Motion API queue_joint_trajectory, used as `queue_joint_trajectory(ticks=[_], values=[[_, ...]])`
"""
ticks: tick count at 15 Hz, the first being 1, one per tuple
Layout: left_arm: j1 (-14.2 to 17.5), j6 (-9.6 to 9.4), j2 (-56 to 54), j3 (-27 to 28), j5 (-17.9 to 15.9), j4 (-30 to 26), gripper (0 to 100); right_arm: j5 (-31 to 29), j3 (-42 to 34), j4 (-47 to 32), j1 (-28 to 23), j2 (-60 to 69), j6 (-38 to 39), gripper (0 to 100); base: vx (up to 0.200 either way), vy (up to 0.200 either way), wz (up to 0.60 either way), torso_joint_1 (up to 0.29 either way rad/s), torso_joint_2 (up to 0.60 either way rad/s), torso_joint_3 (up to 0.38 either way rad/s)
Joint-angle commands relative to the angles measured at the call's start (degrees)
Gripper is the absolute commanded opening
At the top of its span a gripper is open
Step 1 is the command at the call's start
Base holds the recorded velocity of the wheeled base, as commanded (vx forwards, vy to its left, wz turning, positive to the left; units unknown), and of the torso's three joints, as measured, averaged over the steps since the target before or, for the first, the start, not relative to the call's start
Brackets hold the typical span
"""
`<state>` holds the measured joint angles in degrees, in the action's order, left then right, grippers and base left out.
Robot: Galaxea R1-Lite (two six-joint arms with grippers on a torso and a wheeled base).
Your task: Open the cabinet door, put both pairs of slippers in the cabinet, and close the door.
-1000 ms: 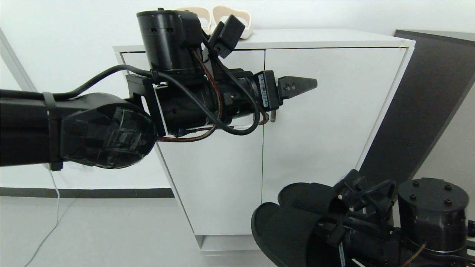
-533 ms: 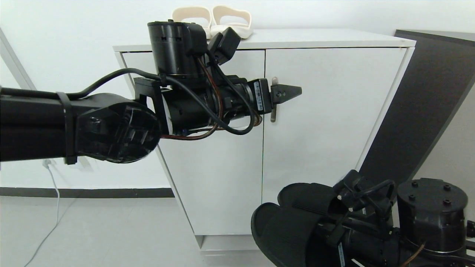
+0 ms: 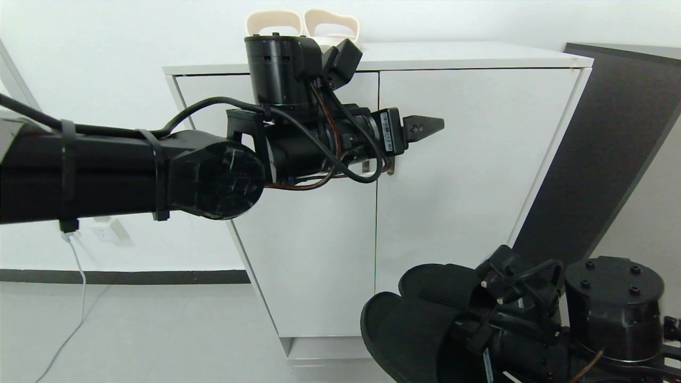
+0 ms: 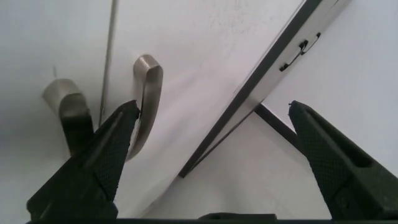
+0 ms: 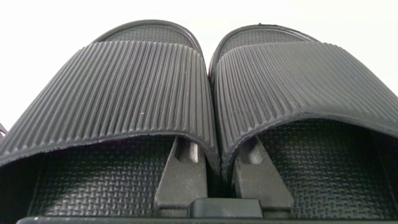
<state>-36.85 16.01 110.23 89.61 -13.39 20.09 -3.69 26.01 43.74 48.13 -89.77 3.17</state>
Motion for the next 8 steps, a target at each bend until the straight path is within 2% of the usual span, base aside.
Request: queue_joint_trajectory(ticks=[1,2,3,6,8], values=[[0.03,0.08,1.48,1.0,0.11,-0.31,100,0.0,-0.09,0.03,0.04,-0.32,-0.01,0,0.0,0.0,0.0,0.0,0.0,0.0],[0.03,0.17,1.48,1.0,0.03,-0.31,100,0.0,-0.09,0.03,0.04,-0.32,-0.01,0,0.0,0.0,0.0,0.0,0.0,0.0],[0.03,0.25,1.39,1.0,0.03,-0.31,0,0.0,-0.09,0.03,0.04,-0.32,-0.01,0,0.0,0.0,0.0,0.0,0.0,0.0],[0.03,0.52,0.16,-0.14,-0.06,-0.31,0,0.18,-0.88,-0.06,0.12,-0.23,-0.09,0,0.0,0.0,0.0,0.0,0.0,0.0],[-0.33,0.52,-1.77,-2.25,-0.24,-0.23,0,3.52,-1.84,0.03,0.12,0.39,-0.09,0,0.0,0.0,0.0,0.0,0.0,0.0]])
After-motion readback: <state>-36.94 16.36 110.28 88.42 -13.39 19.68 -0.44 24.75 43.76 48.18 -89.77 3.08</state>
